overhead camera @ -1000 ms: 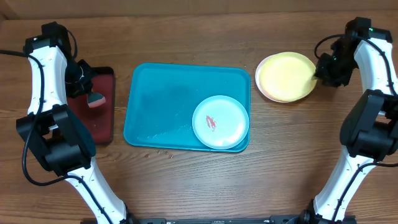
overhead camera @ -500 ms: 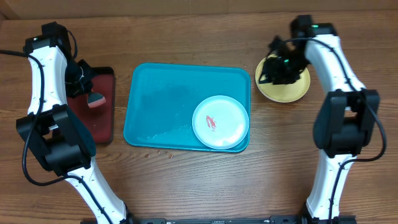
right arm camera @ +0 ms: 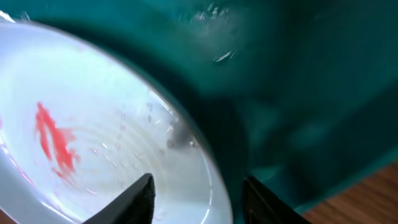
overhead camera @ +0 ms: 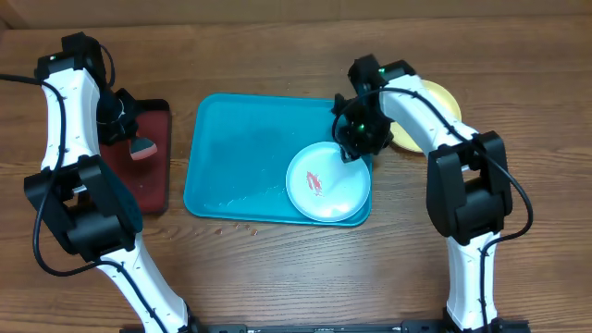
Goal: Clean dirty plates on tray and stack at the side
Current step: 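Move the right gripper to the stained white plate rim and grip it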
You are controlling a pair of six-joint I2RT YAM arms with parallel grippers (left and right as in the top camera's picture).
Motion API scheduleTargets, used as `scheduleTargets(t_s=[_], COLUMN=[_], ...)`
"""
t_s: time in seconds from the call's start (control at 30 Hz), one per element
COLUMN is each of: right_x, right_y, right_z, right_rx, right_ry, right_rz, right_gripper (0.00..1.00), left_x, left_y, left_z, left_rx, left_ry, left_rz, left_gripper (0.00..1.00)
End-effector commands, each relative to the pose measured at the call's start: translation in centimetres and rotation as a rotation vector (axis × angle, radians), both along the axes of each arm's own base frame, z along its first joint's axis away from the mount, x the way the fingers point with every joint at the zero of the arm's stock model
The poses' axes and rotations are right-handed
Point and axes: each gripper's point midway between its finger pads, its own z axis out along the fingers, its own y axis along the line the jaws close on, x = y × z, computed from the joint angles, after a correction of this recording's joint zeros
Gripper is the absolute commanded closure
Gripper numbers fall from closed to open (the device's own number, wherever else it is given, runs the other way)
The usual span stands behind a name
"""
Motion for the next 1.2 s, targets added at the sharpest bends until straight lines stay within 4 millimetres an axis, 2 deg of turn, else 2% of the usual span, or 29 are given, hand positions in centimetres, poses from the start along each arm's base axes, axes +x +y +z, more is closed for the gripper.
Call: scheduleTargets(t_s=[0.0, 0.17, 0.47, 0.67, 0.73, 0.77, 0.87, 0.93, 1.07, 1.17], right_x=[-0.6, -1.6, -1.1, 2.0, 2.8, 2.9, 2.6, 1.7, -0.1, -0.7], right_y=[0.0, -0.5, -0.2, 2.6, 2.7, 2.6, 2.1, 1.7, 1.2, 1.5], right_z=[-0.1, -0.9, -0.9, -0.6, -0.6, -0.5, -0.3, -0.3, -0.3, -0.3], right_rx=[-0.019, -0.044, -0.064, 0.078, 0.085, 0.078, 0.053, 0.031, -0.010, -0.020], right_ry=[0.002, 0.039, 0.059, -0.012, -0.036, -0.042, -0.026, 0.010, 0.076, 0.090], right_rz=[0.011, -0.026, -0.231, -0.349, -0.380, -0.392, -0.402, -0.403, -0.401, -0.394], right_gripper=[0.54, 0.59, 0.96, 0.96, 0.95, 0.89, 0.75, 0.68, 0.67, 0.68], left_x=[0.1, 0.1, 0.1, 0.1, 0.1, 0.1, 0.1, 0.1, 0.1, 0.1], left_y=[-0.3, -0.3, -0.3, -0.3, -0.3, -0.3, -0.4, -0.4, -0.5, -0.5], left_z=[-0.4, -0.4, -0.4, -0.4, -0.4, -0.4, -0.4, -0.4, -0.4, -0.4], left_rx=[-0.011, -0.011, -0.011, -0.011, -0.011, -0.011, -0.010, -0.010, -0.010, -0.010], left_ry=[0.005, 0.005, 0.005, 0.006, 0.006, 0.006, 0.007, 0.007, 0.007, 0.007], left_rz=[0.011, 0.011, 0.011, 0.011, 0.010, 0.004, -0.016, -0.016, -0.018, -0.019], left_gripper=[0.96, 0.96, 0.96, 0.96, 0.96, 0.96, 0.96, 0.96, 0.96, 0.96])
